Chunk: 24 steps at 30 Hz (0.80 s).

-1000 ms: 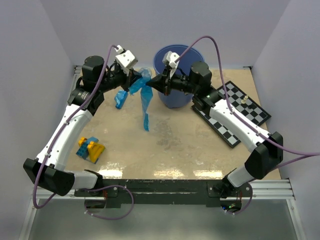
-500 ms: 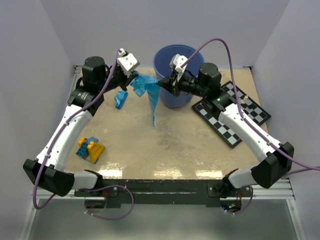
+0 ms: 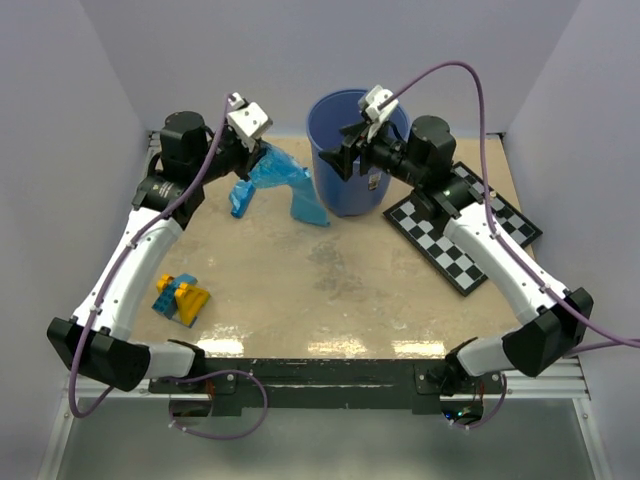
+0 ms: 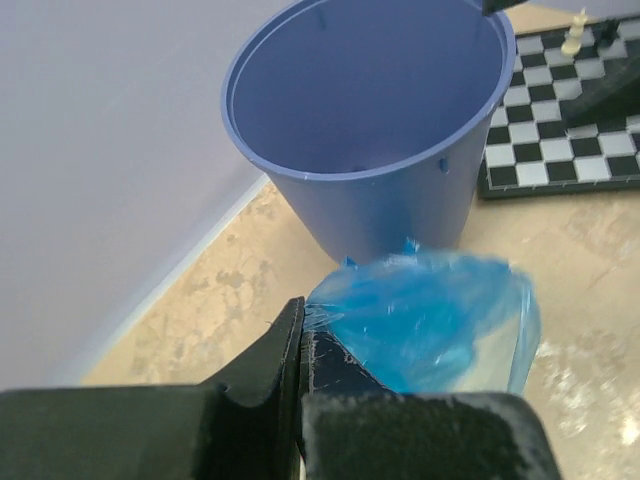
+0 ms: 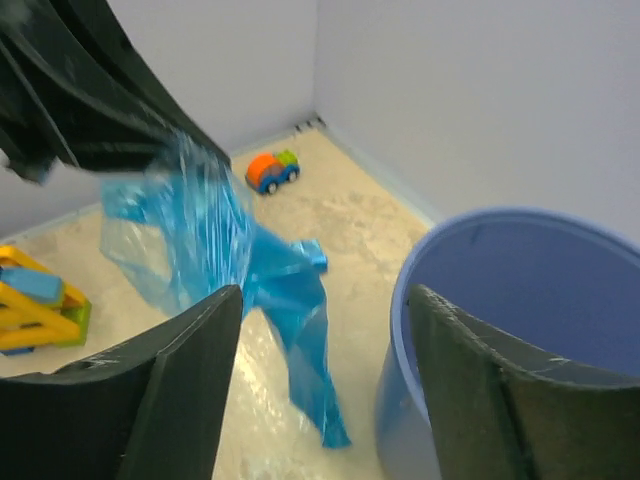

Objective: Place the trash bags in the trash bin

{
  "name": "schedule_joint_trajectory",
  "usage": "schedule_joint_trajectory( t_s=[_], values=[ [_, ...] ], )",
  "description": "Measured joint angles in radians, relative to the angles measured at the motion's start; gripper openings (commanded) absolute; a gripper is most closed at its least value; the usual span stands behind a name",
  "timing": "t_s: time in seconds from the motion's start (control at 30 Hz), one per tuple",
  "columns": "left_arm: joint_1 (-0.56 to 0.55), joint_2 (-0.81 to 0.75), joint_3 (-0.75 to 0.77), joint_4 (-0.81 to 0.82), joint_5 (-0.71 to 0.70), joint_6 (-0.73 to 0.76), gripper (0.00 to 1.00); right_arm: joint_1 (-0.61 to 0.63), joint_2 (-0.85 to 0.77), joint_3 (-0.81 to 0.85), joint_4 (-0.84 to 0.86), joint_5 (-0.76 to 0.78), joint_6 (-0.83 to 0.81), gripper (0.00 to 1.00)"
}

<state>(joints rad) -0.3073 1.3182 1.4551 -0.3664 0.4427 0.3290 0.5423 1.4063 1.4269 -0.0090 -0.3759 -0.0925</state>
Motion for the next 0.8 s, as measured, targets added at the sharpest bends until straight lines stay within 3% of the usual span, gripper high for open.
schedule_joint_trajectory(
  t_s=[0.1, 0.27, 0.53, 0.8],
  values=[
    [0.000, 0.002, 0.000, 0.017, -0.020, -0.074, 0.00, 0.009, 0.030, 0.081, 0.006, -0.011, 0.081, 0.98],
    [0.000, 0.002, 0.000, 0.044, -0.085, -0.191, 0.00, 0.086, 0.130, 0.211, 0.078, -0.036, 0.177, 0.98],
    [0.003, 0.004, 0.028, 0.043, -0.188, -0.319, 0.00, 0.180, 0.253, 0.232, 0.091, -0.014, 0.205, 0.98],
    [0.011, -0.010, 0.045, 0.036, -0.187, -0.353, 0.00, 0.213, 0.273, 0.238, 0.085, 0.143, 0.209, 0.83]
  ],
)
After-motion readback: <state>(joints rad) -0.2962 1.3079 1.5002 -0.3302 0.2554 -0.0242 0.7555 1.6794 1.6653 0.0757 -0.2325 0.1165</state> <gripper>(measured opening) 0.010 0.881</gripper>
